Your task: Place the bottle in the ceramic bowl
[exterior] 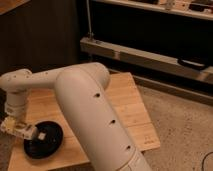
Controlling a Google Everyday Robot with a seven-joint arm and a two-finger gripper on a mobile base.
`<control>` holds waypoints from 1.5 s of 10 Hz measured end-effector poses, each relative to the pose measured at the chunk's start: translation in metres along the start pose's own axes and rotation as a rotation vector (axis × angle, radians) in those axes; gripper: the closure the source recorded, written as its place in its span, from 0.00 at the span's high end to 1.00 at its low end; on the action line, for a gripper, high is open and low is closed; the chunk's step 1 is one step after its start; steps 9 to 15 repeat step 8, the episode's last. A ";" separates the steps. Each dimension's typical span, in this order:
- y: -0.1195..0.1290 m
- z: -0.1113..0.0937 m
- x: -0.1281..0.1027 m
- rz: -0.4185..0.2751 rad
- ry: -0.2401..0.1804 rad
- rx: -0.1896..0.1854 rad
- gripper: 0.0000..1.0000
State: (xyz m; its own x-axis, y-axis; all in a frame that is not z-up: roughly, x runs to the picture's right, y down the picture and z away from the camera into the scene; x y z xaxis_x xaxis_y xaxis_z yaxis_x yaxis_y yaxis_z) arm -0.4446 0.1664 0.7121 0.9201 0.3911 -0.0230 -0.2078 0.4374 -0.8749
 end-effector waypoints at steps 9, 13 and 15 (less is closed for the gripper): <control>-0.029 -0.047 0.041 0.078 -0.146 0.047 0.80; -0.029 -0.047 0.041 0.078 -0.146 0.047 0.80; -0.029 -0.047 0.041 0.078 -0.146 0.047 0.80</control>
